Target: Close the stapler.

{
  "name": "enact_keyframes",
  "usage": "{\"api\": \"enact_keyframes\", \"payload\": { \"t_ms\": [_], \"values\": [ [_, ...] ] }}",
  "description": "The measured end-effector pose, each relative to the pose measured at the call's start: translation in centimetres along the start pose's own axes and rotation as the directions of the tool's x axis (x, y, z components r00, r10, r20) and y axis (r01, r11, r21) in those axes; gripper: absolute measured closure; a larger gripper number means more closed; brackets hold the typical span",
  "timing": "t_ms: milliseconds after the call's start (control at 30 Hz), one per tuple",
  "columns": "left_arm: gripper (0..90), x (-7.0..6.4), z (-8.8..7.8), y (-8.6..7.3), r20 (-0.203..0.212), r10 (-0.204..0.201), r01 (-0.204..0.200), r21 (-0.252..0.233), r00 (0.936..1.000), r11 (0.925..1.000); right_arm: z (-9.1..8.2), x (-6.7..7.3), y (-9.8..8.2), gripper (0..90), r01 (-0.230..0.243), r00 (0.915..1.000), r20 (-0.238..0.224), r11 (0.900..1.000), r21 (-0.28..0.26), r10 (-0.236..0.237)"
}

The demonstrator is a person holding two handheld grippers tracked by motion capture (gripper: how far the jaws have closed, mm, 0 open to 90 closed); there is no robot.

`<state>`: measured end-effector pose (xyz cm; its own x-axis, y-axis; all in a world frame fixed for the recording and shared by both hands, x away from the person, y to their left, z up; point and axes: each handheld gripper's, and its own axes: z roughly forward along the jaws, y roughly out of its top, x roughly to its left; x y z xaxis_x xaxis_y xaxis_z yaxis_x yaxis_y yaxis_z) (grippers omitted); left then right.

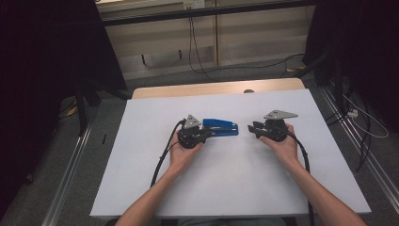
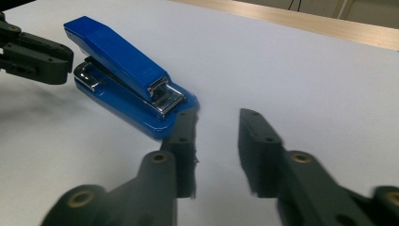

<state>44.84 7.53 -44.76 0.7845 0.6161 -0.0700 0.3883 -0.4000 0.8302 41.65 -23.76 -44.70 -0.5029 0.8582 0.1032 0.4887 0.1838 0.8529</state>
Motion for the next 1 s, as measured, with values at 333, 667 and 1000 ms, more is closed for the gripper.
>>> {"api": "enact_keyframes", "payload": {
  "t_ms": [333,667,1000],
  "values": [
    [43.2,0.6,-1.7,-0.3,-0.071,-0.047,0.044,-0.034,0.9964,0.9984,-0.6,0.3,0.3,28.8,-0.023,0.9996,0.013,0.999,-0.032,0.023],
    [6.7,0.8,-2.7,-0.4,-0.103,-0.044,0.04,-0.042,0.9937,0.9983,-1.2,0.6,0.4,4.9,-0.022,0.9979,0.06,0.997,-0.072,0.027],
    [4.4,0.6,-4.9,-1.0,-0.083,-0.07,0.061,-0.106,0.9942,0.9925,-1.7,1.6,0.4,3.7,0.003,0.9984,0.057,0.996,-0.094,0.002]
  ]
}}
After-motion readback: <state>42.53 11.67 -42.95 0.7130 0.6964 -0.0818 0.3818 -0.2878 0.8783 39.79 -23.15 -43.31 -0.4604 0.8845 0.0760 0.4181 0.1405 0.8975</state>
